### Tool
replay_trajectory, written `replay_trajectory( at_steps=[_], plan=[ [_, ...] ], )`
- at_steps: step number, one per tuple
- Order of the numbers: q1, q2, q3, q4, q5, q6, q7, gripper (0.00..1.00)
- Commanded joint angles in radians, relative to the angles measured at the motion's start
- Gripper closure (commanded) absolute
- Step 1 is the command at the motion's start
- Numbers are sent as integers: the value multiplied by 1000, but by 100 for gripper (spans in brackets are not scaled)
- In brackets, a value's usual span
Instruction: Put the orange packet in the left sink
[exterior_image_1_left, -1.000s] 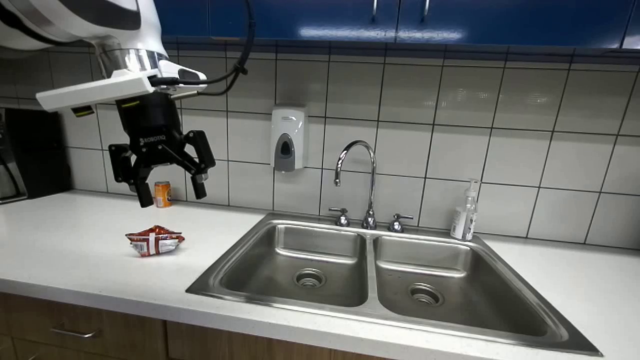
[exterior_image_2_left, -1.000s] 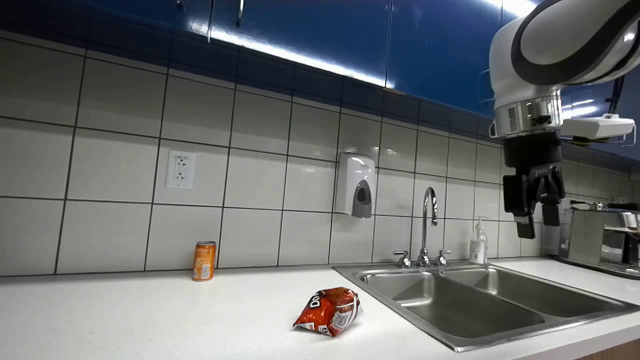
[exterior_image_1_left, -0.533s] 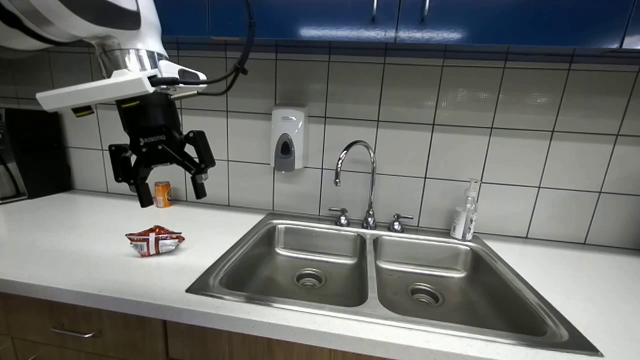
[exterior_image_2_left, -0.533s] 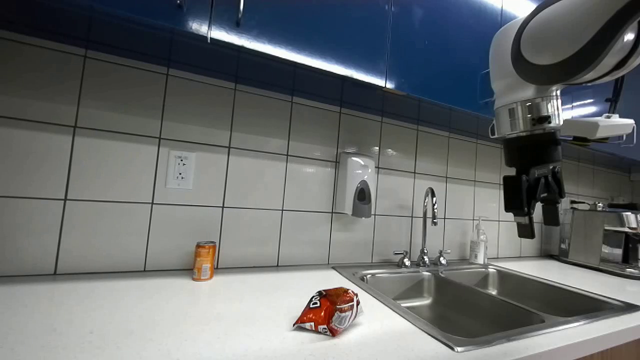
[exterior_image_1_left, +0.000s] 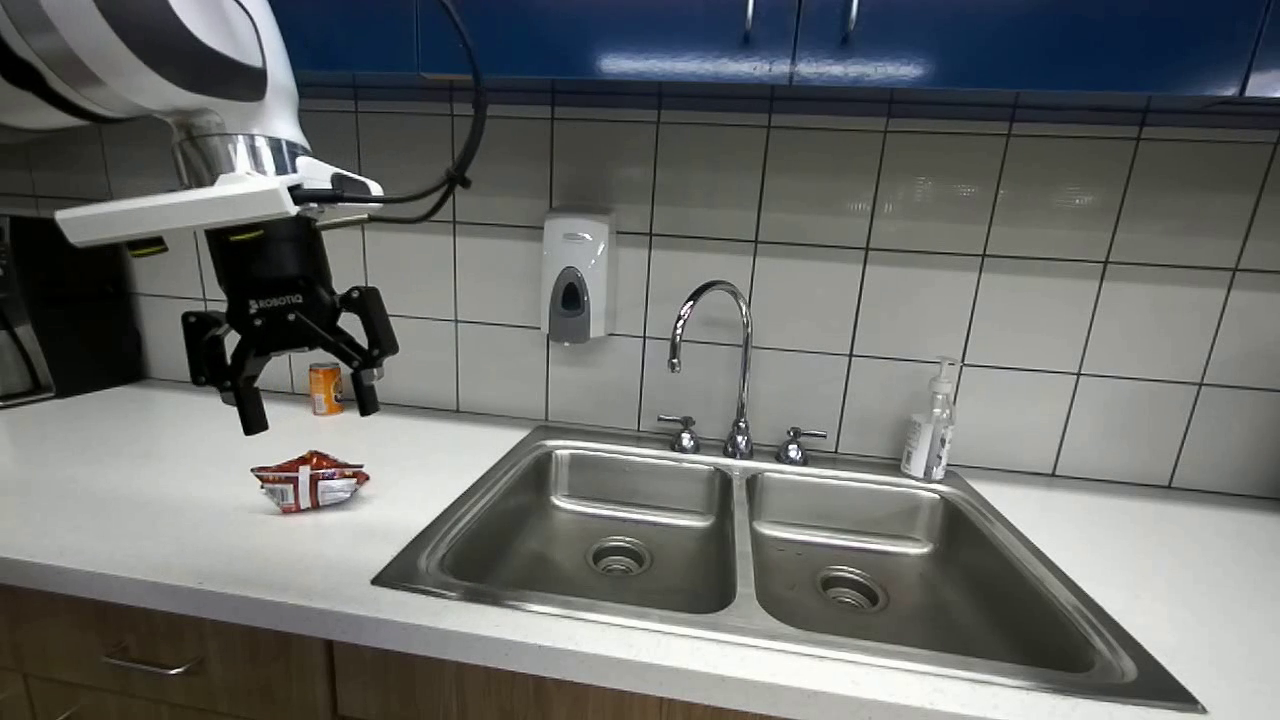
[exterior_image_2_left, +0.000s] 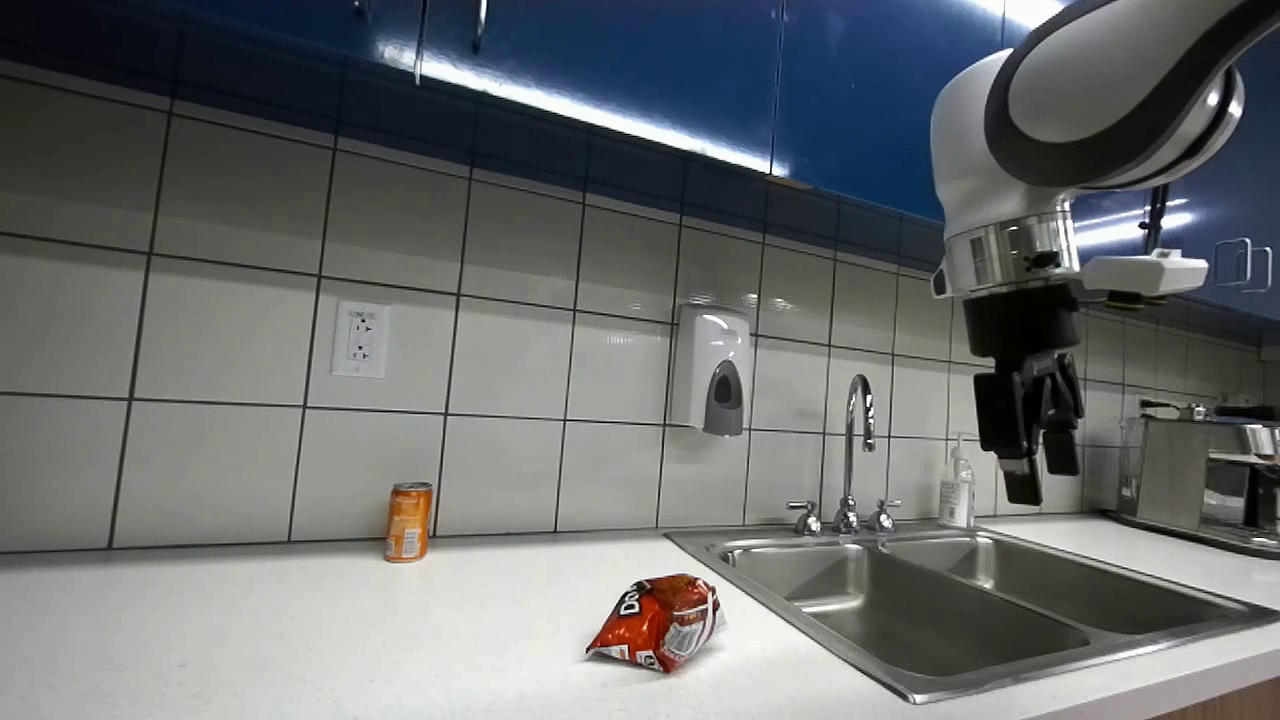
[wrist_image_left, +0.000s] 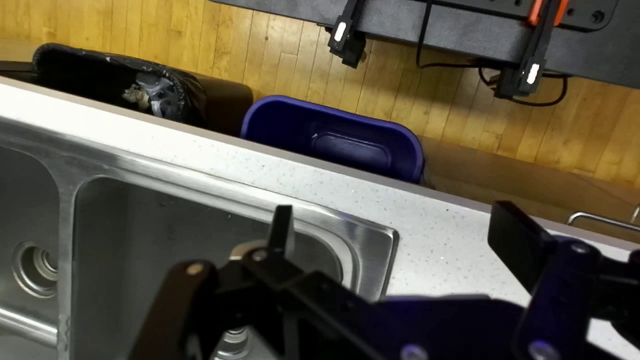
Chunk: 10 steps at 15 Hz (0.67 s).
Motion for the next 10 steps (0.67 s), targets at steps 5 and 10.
replay_trajectory(
  at_steps=[5,10],
  plan=[
    [66,223,56,99,12,83,-17,0],
    [72,366,93,175,2,183,3,0]
  ],
)
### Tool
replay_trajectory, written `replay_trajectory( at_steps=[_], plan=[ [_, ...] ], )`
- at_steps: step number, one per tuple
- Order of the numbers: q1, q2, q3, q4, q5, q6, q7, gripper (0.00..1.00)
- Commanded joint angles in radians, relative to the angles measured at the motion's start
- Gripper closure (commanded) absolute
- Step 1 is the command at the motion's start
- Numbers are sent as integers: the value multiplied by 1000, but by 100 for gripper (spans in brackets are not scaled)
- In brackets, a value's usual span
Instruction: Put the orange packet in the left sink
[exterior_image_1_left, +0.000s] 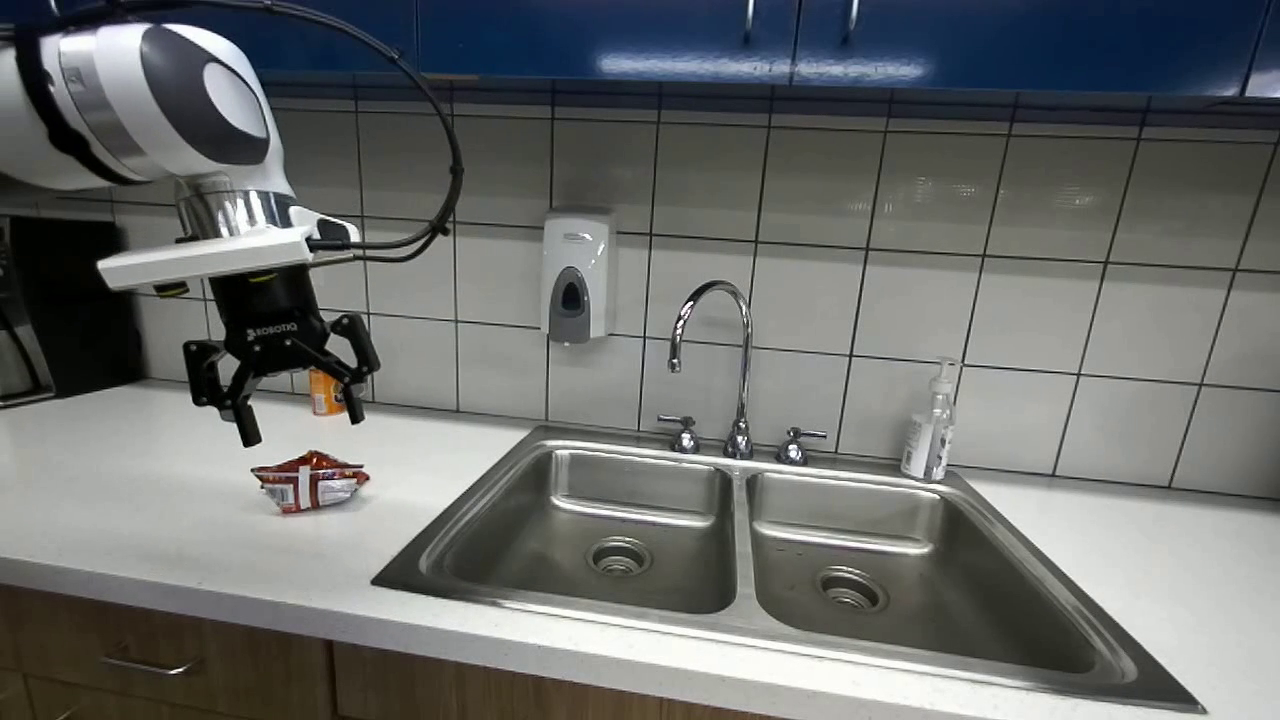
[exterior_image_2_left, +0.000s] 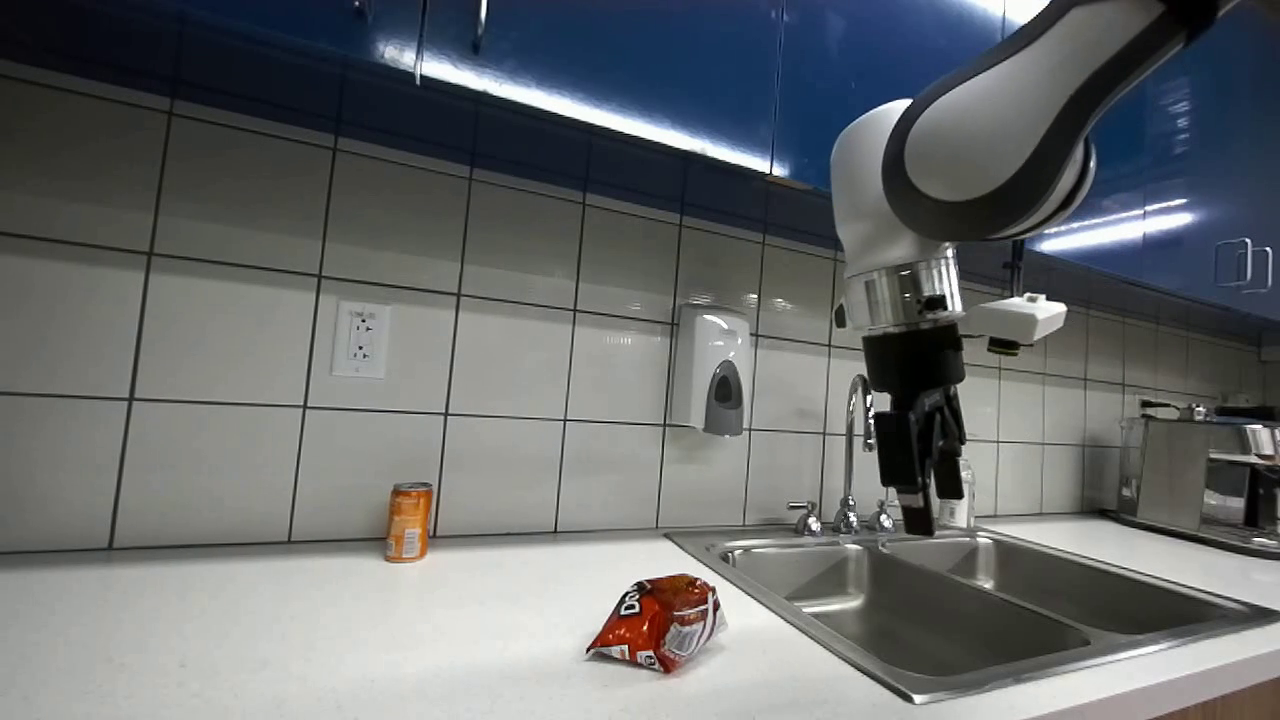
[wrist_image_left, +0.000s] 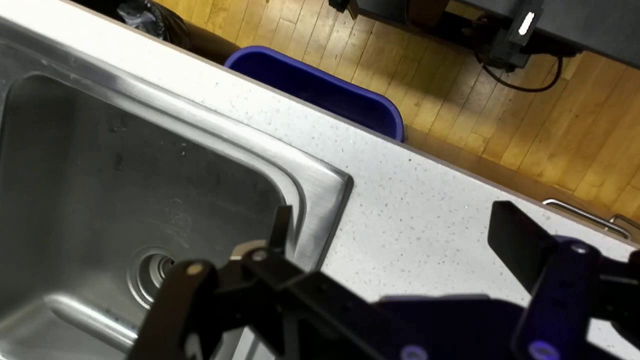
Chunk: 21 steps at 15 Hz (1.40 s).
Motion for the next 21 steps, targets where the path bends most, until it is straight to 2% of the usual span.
replay_trajectory(
  at_steps=[1,5,13,21],
  plan=[
    [-1,126,35,94,6,42,6,0],
    [7,205,68,153,15,54,31,0],
    [27,362,139,280,-8,59,184,0],
    [50,541,144,430,-31,66,282,0]
  ],
)
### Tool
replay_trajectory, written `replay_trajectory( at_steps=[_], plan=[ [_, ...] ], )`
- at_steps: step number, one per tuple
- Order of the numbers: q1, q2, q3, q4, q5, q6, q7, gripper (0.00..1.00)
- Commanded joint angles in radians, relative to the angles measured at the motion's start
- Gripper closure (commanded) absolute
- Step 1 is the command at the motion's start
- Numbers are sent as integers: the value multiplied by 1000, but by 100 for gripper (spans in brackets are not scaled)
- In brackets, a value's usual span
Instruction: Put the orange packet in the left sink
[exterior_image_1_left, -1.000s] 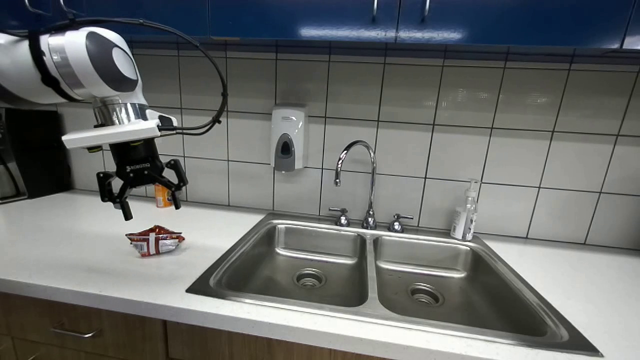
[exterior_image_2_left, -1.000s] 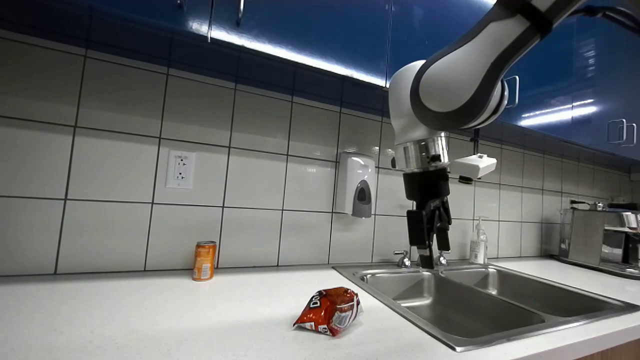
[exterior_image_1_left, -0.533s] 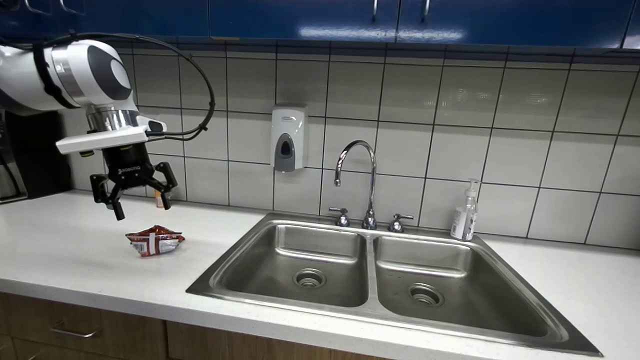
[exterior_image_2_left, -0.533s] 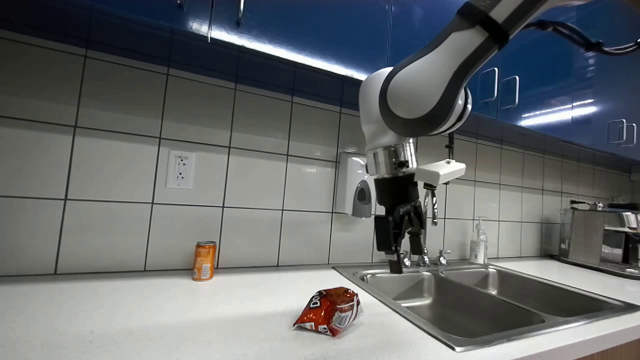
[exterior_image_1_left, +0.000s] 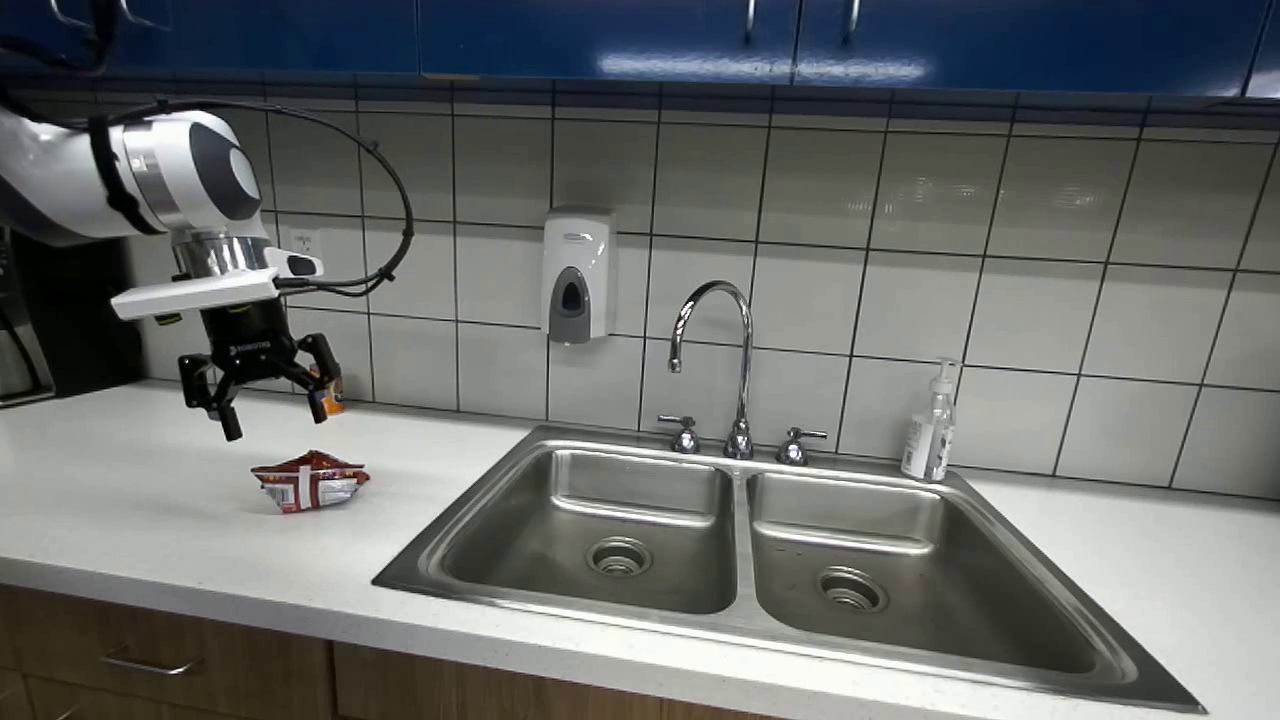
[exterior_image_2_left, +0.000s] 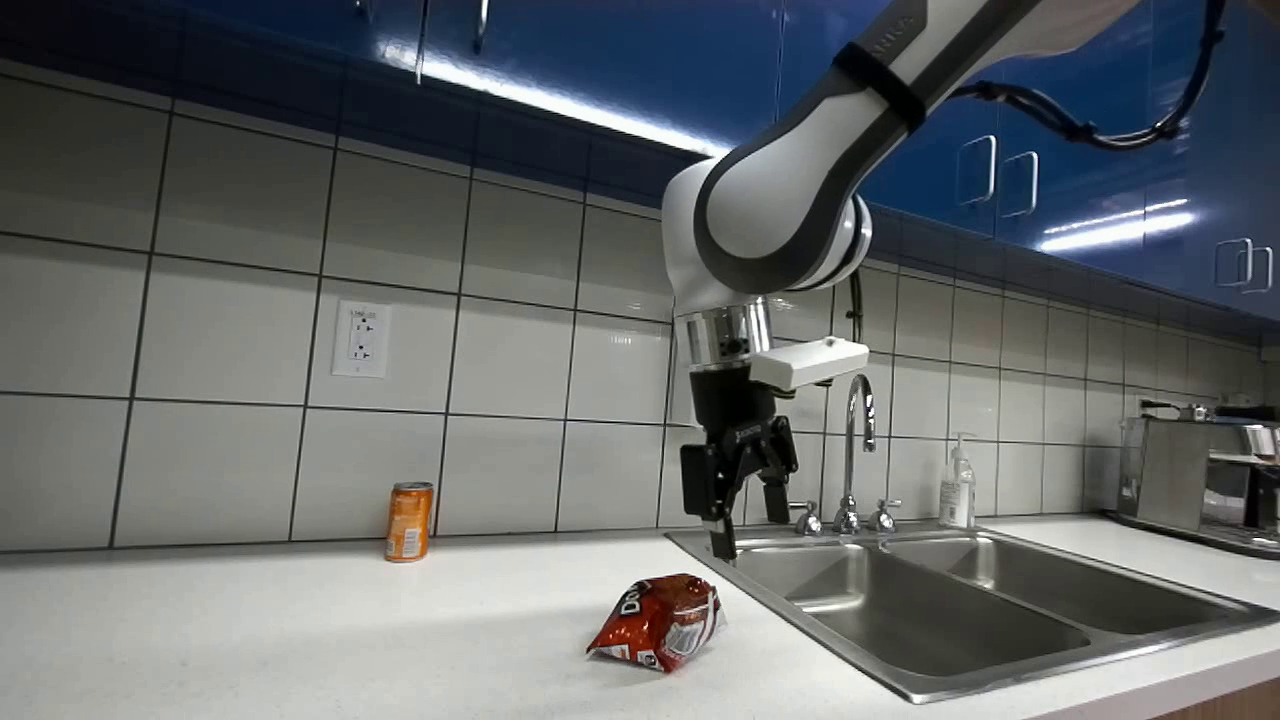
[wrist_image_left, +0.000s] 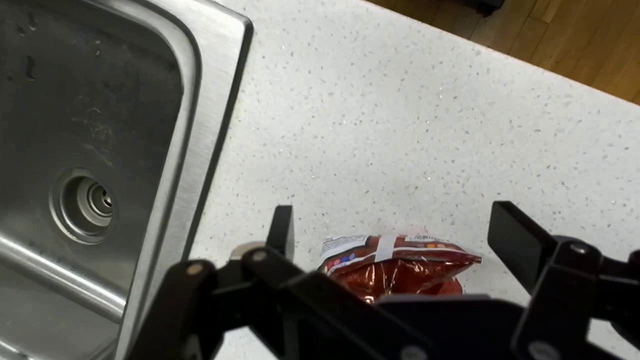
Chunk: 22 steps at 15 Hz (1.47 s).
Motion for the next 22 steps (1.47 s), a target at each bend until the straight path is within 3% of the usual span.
replay_trajectory(
  at_steps=[1,8,18,19,20,22],
  plan=[
    [6,112,-1,103,-32,-2,59,0],
    [30,284,-25,253,-28,6,59,0],
    [57,408,-70,384,-21,1,48,0],
    [59,415,-73,392,-18,3,46,25],
    [62,423,-76,402,-19,1,46,28],
    [68,433,-81,414,-21,1,48,44]
  ],
)
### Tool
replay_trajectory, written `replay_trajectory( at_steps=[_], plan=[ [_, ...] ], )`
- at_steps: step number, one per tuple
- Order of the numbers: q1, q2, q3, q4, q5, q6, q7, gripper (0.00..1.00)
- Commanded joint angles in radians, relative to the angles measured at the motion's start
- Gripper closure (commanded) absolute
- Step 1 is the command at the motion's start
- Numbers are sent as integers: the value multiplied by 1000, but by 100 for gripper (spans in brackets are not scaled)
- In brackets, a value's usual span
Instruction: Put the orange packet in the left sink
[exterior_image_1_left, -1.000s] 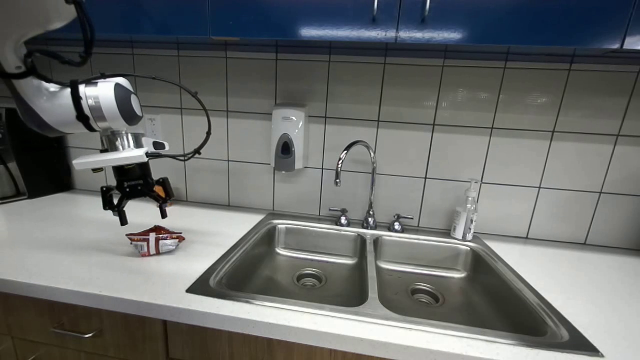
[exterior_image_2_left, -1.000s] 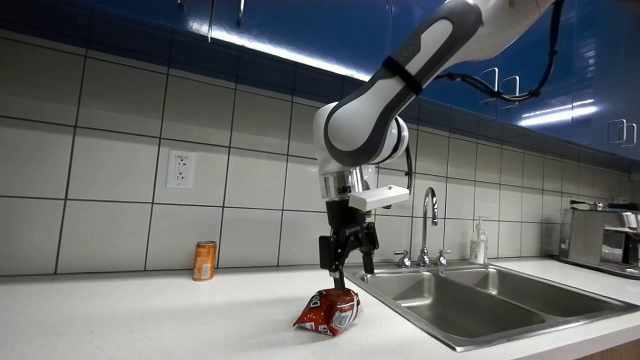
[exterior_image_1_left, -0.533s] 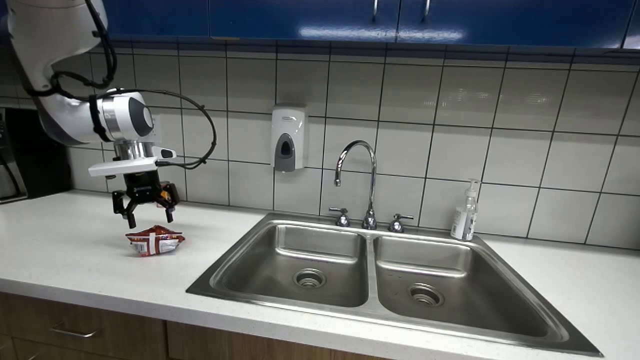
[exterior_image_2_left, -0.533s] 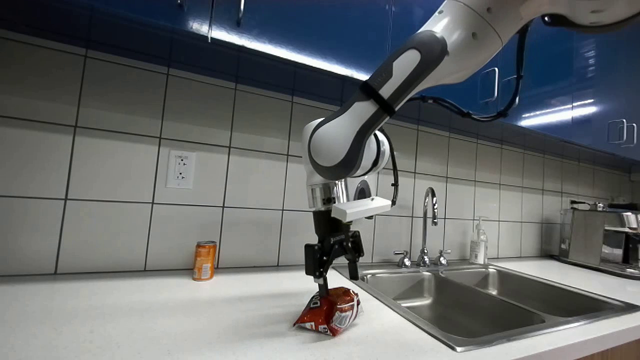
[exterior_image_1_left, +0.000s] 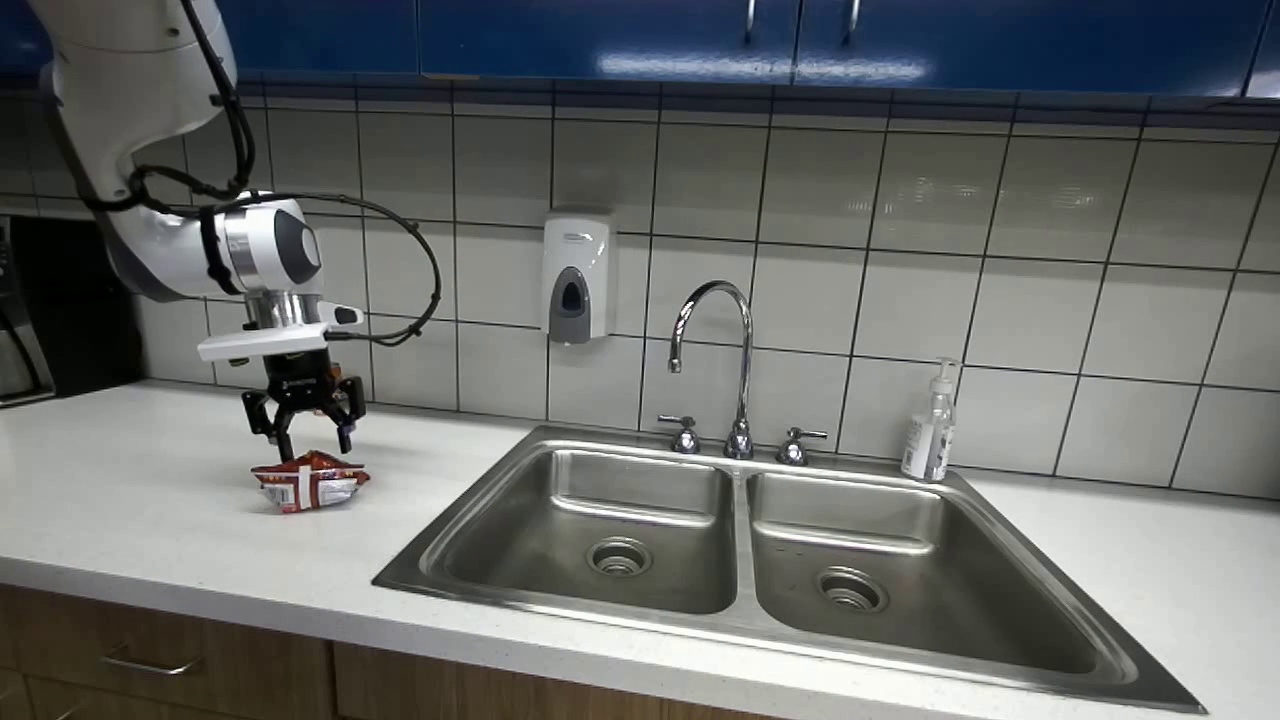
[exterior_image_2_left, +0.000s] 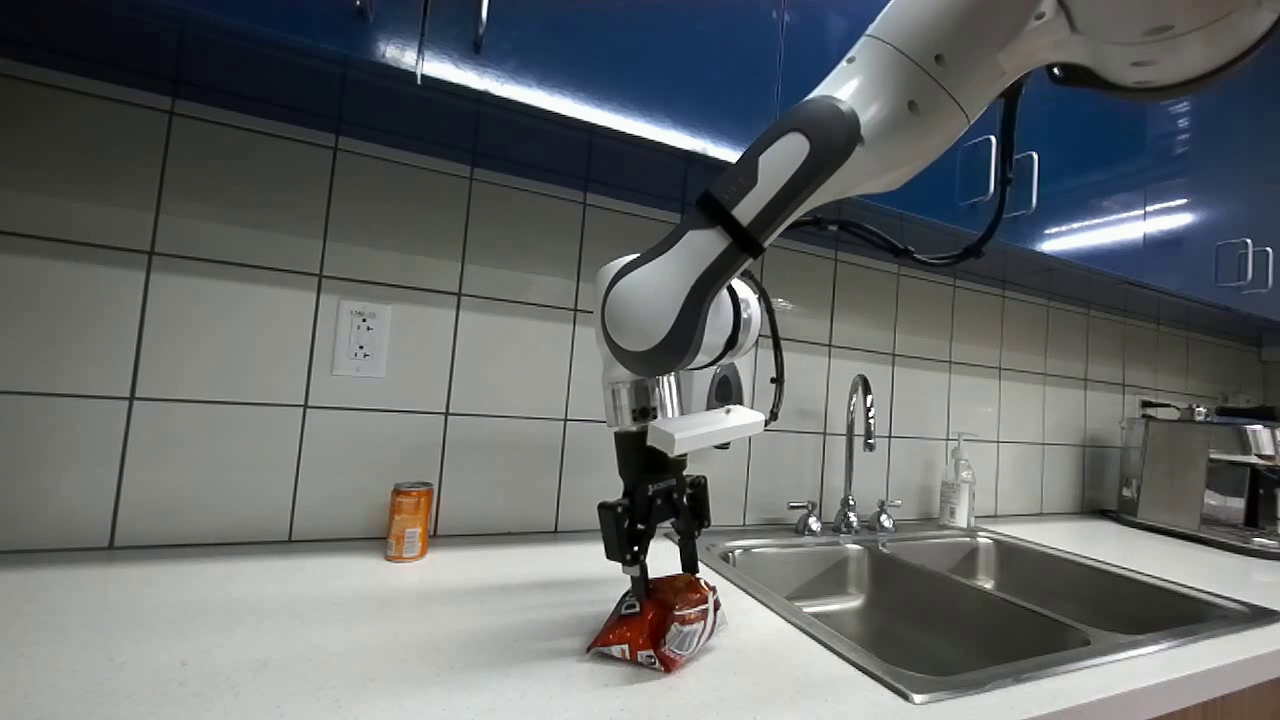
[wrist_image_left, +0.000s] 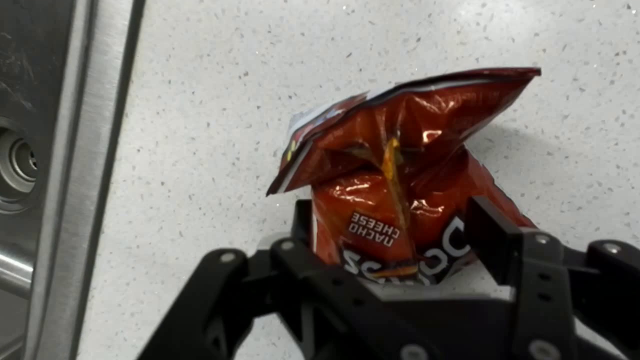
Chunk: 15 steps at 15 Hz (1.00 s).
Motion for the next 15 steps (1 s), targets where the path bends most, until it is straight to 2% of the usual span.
replay_trajectory(
  at_steps=[1,7,8,15],
  plan=[
    [22,31,-19,50,-16,-12,19,51],
    [33,49,-28,77,-19,-17,21,98],
    [34,51,-30,79,-19,-18,21,100],
    [38,42,-34,77,-13,-17,21,100]
  ],
)
